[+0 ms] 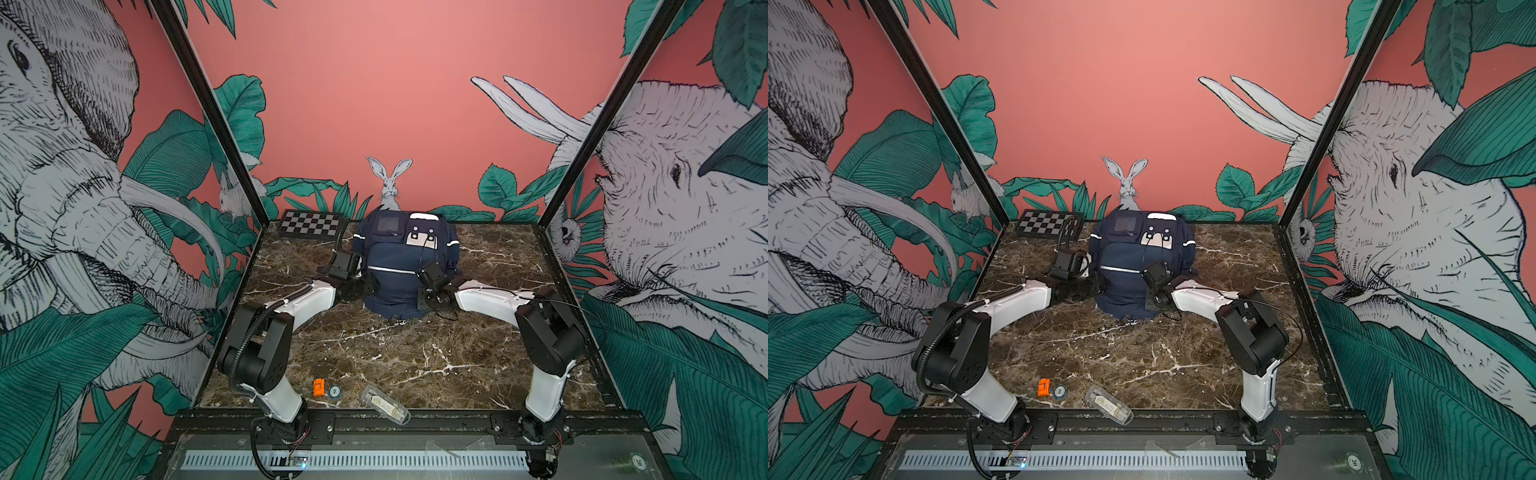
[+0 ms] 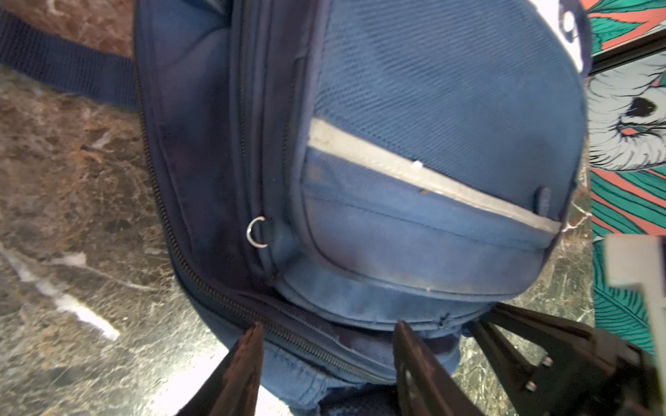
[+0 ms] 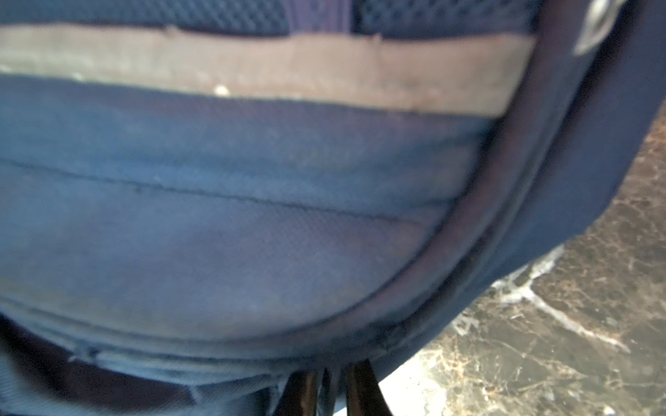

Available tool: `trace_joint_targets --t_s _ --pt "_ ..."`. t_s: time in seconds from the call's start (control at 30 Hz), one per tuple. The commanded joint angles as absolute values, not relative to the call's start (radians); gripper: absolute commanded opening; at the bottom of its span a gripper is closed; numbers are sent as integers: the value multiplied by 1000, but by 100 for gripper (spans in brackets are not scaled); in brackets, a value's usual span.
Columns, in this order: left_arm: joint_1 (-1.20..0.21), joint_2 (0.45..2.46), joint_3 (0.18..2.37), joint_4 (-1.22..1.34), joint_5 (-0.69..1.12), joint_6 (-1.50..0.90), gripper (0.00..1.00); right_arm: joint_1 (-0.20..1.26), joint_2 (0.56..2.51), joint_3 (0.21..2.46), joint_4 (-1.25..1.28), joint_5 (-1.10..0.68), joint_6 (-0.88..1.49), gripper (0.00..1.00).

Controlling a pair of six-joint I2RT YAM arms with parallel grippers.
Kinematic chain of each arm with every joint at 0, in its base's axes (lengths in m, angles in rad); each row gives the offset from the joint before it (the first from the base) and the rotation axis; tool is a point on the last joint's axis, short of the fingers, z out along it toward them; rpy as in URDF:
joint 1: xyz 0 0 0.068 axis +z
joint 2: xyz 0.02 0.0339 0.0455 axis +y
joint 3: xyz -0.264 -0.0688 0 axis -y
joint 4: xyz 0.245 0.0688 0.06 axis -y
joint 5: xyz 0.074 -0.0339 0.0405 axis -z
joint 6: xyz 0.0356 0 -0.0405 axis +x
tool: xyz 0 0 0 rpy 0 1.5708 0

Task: Pack books, pencil case, and school supplies into a backpack
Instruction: Zip the student bag at the top-center of the table.

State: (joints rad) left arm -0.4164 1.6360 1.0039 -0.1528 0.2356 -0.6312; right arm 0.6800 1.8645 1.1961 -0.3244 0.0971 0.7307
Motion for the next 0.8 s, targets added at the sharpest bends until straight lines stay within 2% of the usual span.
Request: trace_joint_targets --t_s 0.0,0.03,0.37,0.63,0.77 --pt "-437 1592 1046 -166 259 -622 60 677 1872 1176 -346 118 725 5" --pt "-450 1592 1056 -175 258 -615 59 677 1869 1177 -353 121 714 0" --pt "-548 1663 1119 -171 265 -635 61 680 1698 1173 -466 182 568 0" --pt "-543 1744 1100 -262 167 -585 61 674 1621 1139 -600 292 481 0" --pt "-511 1756 1070 -282 142 -574 62 622 1609 1083 -602 302 474 0"
